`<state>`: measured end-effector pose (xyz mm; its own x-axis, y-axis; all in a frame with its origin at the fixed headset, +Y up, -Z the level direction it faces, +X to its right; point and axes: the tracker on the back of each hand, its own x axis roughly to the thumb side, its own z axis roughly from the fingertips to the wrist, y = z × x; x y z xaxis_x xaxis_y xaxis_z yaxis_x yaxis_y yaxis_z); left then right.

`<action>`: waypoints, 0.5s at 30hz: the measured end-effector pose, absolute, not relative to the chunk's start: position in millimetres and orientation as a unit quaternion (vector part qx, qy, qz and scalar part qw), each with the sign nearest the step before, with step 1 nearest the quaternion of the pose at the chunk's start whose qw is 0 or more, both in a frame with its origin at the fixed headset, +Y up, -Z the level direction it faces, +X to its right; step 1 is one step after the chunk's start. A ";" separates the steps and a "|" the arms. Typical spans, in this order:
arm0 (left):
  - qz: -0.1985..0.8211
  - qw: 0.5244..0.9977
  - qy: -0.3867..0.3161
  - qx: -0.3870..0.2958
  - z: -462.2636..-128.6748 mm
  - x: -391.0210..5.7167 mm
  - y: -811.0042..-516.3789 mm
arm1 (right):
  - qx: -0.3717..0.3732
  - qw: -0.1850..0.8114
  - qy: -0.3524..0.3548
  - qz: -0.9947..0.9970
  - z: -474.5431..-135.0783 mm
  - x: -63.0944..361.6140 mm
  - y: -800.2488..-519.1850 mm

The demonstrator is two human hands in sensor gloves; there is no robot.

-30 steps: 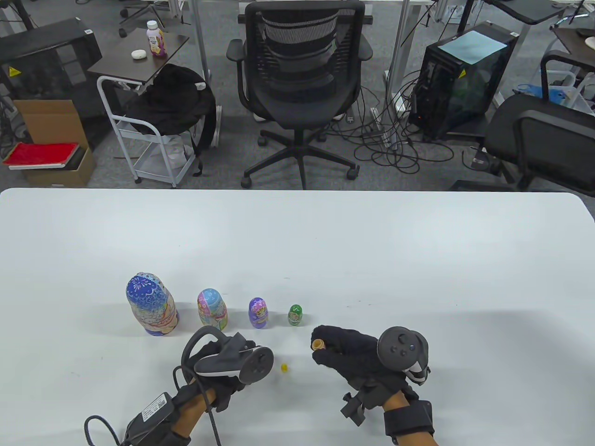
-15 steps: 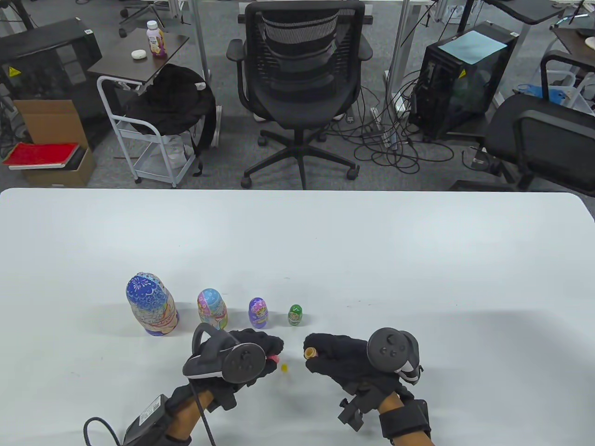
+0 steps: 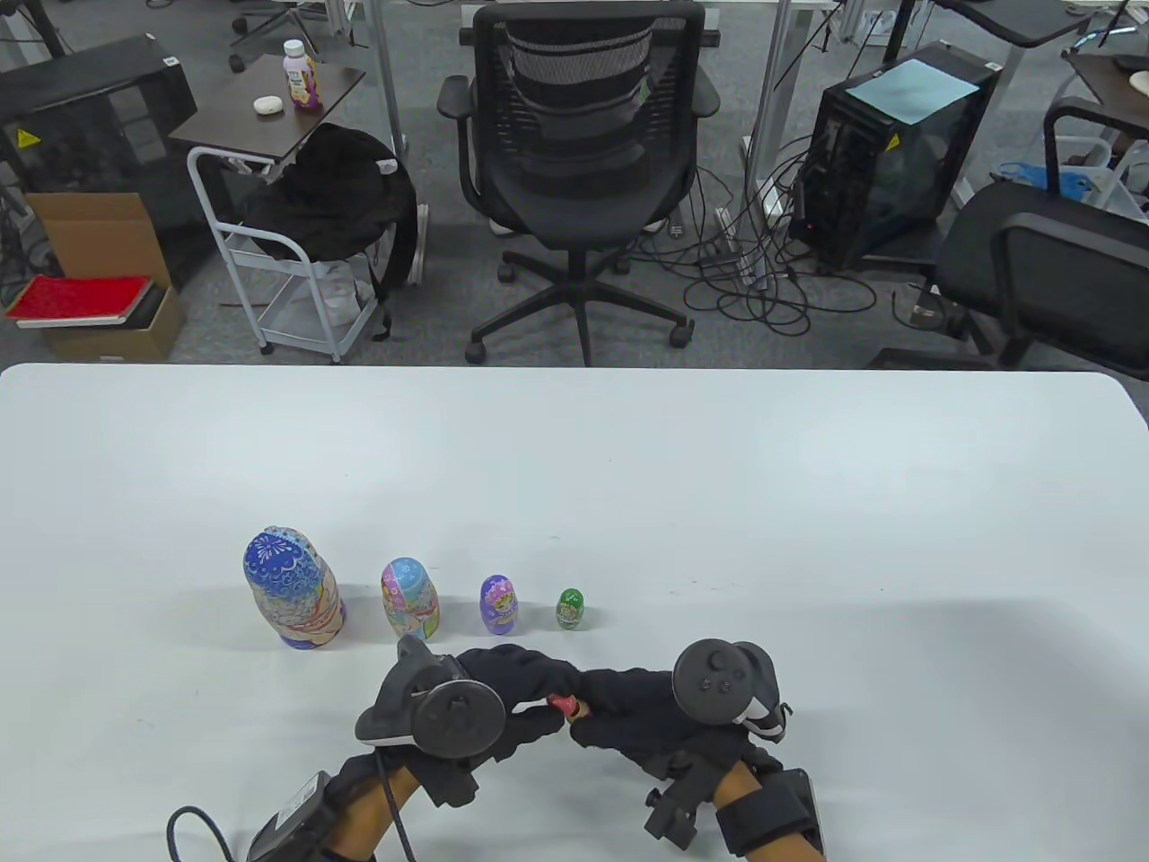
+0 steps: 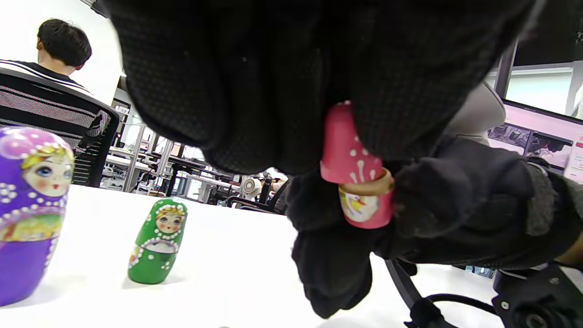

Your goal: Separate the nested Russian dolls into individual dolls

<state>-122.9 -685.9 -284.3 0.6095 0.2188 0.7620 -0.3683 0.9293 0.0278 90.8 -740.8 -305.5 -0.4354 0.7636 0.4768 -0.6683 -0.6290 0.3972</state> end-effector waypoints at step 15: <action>0.172 0.889 -0.416 0.078 -282.6 -119.6 -687.6 | 0.321 0.427 0.077 0.842 -305.0 89.8 -742.0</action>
<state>-119.6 -687.6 -282.6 0.5942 0.2408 0.7674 -0.3710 0.9286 -0.0042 89.8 -742.0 -305.0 -0.4287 0.7687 0.4747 -0.6695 -0.6231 0.4044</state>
